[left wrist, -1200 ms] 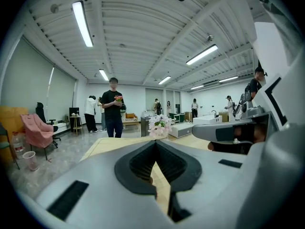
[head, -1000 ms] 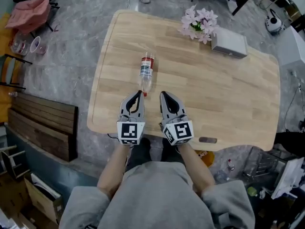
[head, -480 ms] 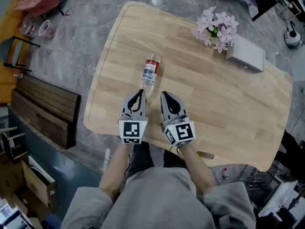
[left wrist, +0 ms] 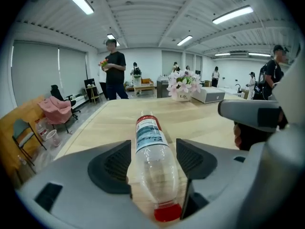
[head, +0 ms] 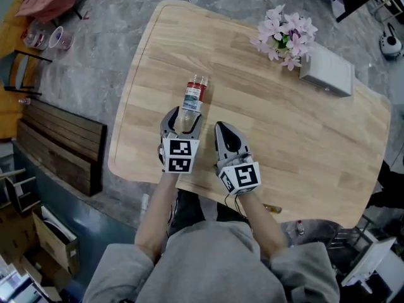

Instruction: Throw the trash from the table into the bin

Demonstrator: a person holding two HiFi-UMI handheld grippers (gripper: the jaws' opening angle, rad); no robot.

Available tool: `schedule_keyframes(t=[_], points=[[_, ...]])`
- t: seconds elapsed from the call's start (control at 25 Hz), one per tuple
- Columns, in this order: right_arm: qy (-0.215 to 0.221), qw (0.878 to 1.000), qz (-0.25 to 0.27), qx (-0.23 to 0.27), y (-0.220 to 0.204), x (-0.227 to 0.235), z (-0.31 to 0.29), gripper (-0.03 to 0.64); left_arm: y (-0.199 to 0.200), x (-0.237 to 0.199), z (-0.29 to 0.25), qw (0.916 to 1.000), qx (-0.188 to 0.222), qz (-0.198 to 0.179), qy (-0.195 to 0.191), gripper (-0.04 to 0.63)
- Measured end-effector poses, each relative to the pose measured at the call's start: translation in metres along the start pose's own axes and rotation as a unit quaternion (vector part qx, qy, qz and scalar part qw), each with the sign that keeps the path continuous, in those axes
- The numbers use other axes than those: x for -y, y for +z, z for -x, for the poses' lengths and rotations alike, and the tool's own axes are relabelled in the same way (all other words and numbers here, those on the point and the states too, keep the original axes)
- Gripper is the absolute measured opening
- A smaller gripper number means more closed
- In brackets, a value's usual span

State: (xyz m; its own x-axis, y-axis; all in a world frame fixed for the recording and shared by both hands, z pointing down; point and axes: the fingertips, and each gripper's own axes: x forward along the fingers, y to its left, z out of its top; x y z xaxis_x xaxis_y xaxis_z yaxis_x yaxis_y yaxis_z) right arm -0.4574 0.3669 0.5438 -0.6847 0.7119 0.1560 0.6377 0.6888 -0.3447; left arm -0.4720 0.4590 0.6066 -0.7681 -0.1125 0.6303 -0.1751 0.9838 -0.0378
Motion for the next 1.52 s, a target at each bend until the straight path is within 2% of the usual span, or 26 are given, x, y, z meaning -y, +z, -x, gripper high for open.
schedule_keyframes(t=[0.16,0.36,0.64,1.08,1.32,1.52], points=[[-0.006,1.000,-0.001,-0.002,0.000,0.010,-0.001,0.003,-0.020,0.000,-0.022,0.9981,-0.058,0.020,-0.006,0.328],[-0.017,1.000,-0.006,-0.002,0.000,0.022,0.000,0.003,-0.043,0.002,-0.038,0.9923,-0.121,0.022,-0.016,0.334],[-0.026,1.000,-0.009,-0.005,-0.003,0.033,0.000,0.003,-0.041,0.001,-0.042,0.9930,-0.116,0.017,-0.011,0.320],[-0.026,1.000,-0.003,-0.007,-0.001,0.032,0.002,0.003,-0.027,-0.001,-0.029,0.9979,-0.062,0.018,-0.008,0.281],[-0.025,1.000,0.006,0.001,0.010,0.025,0.007,0.003,0.012,0.002,-0.004,0.9997,0.016,0.015,-0.008,0.281],[-0.024,1.000,0.013,0.013,0.030,0.011,0.016,0.003,0.046,0.008,0.030,0.9968,0.080,0.006,-0.007,0.281]])
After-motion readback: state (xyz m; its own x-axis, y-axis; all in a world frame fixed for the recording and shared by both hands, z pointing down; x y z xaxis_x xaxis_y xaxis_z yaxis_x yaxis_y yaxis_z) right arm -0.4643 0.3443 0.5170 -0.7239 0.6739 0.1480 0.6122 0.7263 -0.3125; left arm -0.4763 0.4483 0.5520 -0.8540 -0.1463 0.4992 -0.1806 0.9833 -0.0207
